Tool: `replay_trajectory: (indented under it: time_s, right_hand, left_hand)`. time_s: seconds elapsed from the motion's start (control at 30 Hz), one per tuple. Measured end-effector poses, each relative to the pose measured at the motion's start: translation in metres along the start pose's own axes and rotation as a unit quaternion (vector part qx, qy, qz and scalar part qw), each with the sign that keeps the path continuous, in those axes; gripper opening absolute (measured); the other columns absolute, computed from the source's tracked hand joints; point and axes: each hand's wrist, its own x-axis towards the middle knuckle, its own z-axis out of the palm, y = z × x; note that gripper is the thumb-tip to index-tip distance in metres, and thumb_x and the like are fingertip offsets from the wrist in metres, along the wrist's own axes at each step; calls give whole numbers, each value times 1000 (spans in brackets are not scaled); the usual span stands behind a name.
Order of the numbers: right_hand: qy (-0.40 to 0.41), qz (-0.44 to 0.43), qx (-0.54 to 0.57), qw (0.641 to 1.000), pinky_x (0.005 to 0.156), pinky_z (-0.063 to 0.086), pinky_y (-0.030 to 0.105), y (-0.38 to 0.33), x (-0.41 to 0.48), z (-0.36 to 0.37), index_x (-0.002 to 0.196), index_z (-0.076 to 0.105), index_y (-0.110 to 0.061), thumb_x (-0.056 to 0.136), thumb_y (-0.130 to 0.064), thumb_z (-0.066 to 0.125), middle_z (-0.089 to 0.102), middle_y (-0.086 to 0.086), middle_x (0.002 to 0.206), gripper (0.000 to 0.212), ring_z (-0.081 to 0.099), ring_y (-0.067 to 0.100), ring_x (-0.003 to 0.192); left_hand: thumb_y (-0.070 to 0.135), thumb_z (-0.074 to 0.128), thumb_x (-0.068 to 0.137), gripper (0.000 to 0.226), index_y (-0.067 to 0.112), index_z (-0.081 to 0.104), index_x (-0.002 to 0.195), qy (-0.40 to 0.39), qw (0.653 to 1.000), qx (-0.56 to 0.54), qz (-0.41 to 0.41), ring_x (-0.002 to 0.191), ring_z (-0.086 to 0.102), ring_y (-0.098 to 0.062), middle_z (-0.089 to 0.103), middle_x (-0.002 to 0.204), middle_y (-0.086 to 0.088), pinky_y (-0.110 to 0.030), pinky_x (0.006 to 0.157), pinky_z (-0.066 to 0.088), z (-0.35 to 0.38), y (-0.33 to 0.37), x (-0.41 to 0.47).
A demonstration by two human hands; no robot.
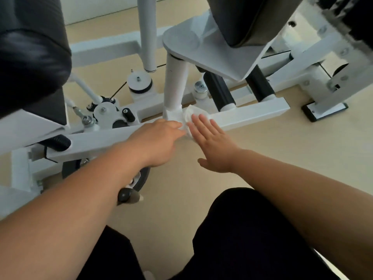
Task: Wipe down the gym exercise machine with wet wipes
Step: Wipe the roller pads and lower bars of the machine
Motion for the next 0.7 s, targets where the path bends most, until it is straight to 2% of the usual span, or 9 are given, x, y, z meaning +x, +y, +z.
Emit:
replay_trajectory:
  time_s: [0.1,0.2,0.27,0.33,0.43,0.5,0.57,0.63,0.7]
  right_hand:
    - [12,-3,-23,1000,127,-11,43,23,-9,6,158,-27,-16,94,-45,59,-32,9,166,111,-31,27,152]
    - [41,115,9,993,127,-9,44,56,-21,17,159,-26,-16,94,-49,64,-27,10,168,115,-27,27,154]
    - [57,203,50,976,127,-8,45,74,-26,24,160,-22,-16,92,-48,68,-23,10,169,117,-23,28,155]
    - [65,251,75,963,127,-9,45,81,-24,30,160,-19,-15,90,-49,70,-21,12,170,118,-21,31,156]
    - [72,208,59,974,127,-10,47,77,-24,33,160,-20,-10,90,-55,64,-22,16,169,118,-23,33,155]
    - [77,133,46,987,127,-12,45,80,-28,34,159,-22,-12,90,-54,63,-26,14,168,118,-27,31,154]
    - [72,92,44,992,126,-13,43,96,-32,35,160,-23,-16,89,-51,65,-26,11,168,118,-29,27,153]
    - [63,122,39,990,127,-12,43,119,-33,35,160,-22,-17,88,-50,67,-25,10,169,119,-28,26,153]
    - [60,203,53,976,126,-11,43,144,-35,34,161,-21,-16,88,-50,69,-24,12,169,120,-24,28,155]
  left_hand:
    - [28,46,100,56,30,34,155,-60,994,85,38,145,30,-24,26,163,5,-45,116,35,-8,4,11]
    - [33,47,99,57,26,33,154,-97,983,148,56,138,35,-26,33,154,1,-47,110,42,-18,15,29]
    - [34,47,99,58,23,33,154,-109,974,179,83,138,36,-27,32,155,0,-47,110,41,-23,32,44]
    - [35,49,97,64,18,29,156,-111,969,196,100,140,36,-28,26,160,-3,-46,112,40,-24,53,60]
    - [38,56,94,80,14,18,159,-114,971,196,76,144,31,-29,10,167,-5,-45,114,39,-18,78,84]
    - [38,60,88,76,12,30,153,-102,972,201,60,132,36,-29,24,158,-5,-43,105,46,-12,91,95]
    - [30,61,84,55,12,49,135,-85,974,206,46,112,39,-25,37,134,-2,-36,85,51,-9,102,99]
    - [21,59,84,45,12,52,128,-92,975,202,33,106,37,-24,37,127,-3,-31,73,45,-7,108,99]
    - [16,59,83,48,11,48,130,-100,977,187,26,104,36,-23,35,128,-3,-32,75,50,-6,107,99]
